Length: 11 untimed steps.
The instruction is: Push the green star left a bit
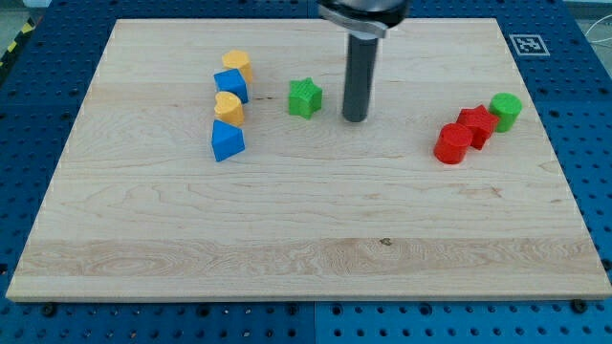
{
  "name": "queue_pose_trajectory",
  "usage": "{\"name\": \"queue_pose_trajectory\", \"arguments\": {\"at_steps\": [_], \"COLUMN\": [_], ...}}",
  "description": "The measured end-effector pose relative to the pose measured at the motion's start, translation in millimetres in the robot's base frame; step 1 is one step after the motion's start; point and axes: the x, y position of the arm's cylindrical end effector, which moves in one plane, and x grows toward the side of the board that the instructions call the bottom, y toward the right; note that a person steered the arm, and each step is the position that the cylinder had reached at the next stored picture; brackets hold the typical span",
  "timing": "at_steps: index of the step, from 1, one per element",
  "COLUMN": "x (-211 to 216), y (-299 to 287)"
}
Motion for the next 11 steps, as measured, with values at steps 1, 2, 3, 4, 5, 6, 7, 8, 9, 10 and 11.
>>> {"name": "queue_pose_trajectory", "arguments": {"at_steps": [1,2,3,4,5,6,7,8,9,10,11], "x": [-13.0,-18.9,-18.9,-18.3,-18.1,-18.1,-18.1,-18.1,-18.1,-18.1,-18.1], "y": [11.9,4.7,-7.8,-20.1,-31.6,-42.7,-54.5,-65.6,-74.4,-75.9,-75.8]}}
